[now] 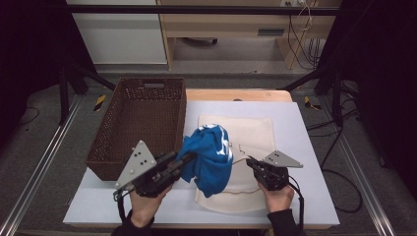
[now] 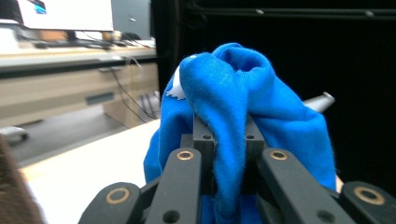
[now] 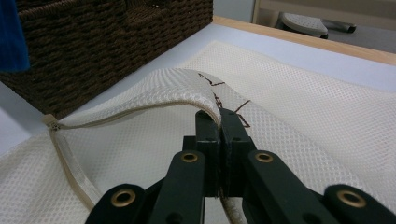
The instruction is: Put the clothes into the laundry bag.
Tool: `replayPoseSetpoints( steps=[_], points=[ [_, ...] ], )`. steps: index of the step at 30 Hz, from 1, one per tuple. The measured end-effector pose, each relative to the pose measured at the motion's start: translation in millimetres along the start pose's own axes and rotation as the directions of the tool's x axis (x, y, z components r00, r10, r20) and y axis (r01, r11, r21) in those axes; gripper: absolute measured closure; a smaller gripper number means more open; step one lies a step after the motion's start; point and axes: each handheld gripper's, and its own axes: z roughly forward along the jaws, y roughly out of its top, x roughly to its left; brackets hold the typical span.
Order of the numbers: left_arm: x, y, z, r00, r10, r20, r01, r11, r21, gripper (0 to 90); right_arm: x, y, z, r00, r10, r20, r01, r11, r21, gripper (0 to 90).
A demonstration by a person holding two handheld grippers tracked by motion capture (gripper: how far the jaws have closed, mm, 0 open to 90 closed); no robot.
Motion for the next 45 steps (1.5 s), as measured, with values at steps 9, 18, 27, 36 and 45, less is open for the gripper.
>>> replayPoseSetpoints(
  steps=[9, 18, 27, 36, 45],
  points=[
    [-21.7, -39.3, 15.5, 0.9983, -0.019, 0.055, 0.014, 0.9960, 0.088, 81.3, 0.2, -0.7, 1.6, 1.0000, 0.005, -0.002, -0.005, 1.000, 0.005, 87.9],
    [-39.4, -84.6, 42.4, 0.9910, -0.037, 0.129, 0.005, 0.9698, 0.244, 81.2, -0.1, -1.4, 2.5, 1.0000, 0.007, 0.002, -0.007, 1.000, 0.002, 87.9],
    [-38.8, -120.6, 86.1, 0.9912, -0.063, 0.116, 0.014, 0.9255, 0.378, 81.1, 0.6, -1.4, 2.7, 1.0000, 0.009, -0.003, -0.009, 1.000, 0.000, 87.8],
    [-32.8, -123.2, 124.4, 0.9994, -0.028, 0.022, 0.017, 0.9061, 0.423, 80.6, 2.1, -1.3, 0.6, 0.9999, 0.002, -0.013, -0.002, 1.000, -0.007, 87.8],
    [-29.0, -131.4, 143.6, 0.9975, 0.029, -0.064, 0.001, 0.9093, 0.416, 79.2, 2.4, -0.7, -2.3, 0.9998, 0.011, -0.016, -0.011, 1.000, -0.018, 87.8]
  ],
)
